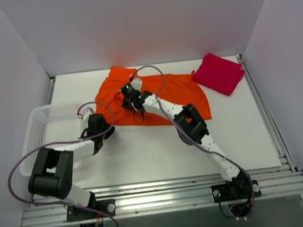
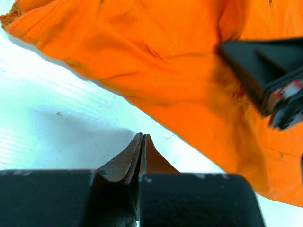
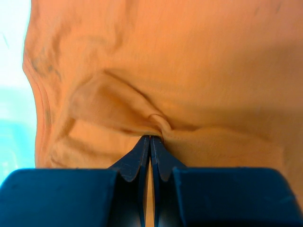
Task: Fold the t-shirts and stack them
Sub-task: Fold the flattened tshirt in 1/3 of the way
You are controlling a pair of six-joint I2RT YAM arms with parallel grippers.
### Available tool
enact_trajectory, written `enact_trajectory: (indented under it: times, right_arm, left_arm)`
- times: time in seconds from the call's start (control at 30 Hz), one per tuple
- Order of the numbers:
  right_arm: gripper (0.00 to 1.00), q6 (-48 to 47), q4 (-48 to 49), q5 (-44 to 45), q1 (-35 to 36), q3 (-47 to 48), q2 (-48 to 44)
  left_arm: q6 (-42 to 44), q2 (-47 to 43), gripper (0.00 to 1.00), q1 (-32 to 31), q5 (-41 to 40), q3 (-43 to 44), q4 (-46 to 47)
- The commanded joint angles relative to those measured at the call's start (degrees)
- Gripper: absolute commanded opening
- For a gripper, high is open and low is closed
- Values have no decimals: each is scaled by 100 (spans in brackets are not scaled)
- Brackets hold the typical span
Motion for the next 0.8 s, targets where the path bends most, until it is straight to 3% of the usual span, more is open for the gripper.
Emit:
enact_trajectory:
  times: [0.0, 0.03, 0.13, 0.23, 0.27, 0.3, 0.4, 0.6, 0.63, 0.67, 0.77]
  right_arm:
    - [0, -194, 57, 47, -313, 572, 116]
    - [0, -247, 259, 3, -367, 617, 143]
    - [12, -632, 1077, -59, -507, 897, 204]
    - [57, -1046, 1403, 20, -578, 1328, 135]
    - [77, -1135, 1534, 20, -613, 1320, 30]
    - [84, -1231, 1579, 38, -622, 1251, -84]
    - [88, -1504, 1763, 388, -648, 339, -883]
    - [88, -970, 2317, 1716, -832, -3448, -3185]
    - [88, -855, 2326, 1830, -885, -3887, -3701]
    - [88, -645, 2222, 2066, -921, -4614, -3933]
    - [88, -354, 1598, 2698, -1000, -5462, -4820]
  left_arm:
    - [37, -133, 2, -18, -41, 0, 312]
    - [46, -115, 2, -18, -50, 0, 330]
    - [55, -53, 2, -18, -24, 44, 295]
    - [55, -88, 2, -18, -15, 35, 330]
    - [55, -115, 2, -18, -24, 35, 313]
    - [72, -124, 2, -18, -41, 44, 295]
    - [99, -159, 2, -18, -103, 96, 260]
    - [222, -124, 6, -27, -200, 237, 189]
    - [222, -106, 12, -27, -104, 211, 242]
    - [222, -89, 34, -45, -59, 158, 364]
    - [204, -62, 59, -71, -15, 105, 453]
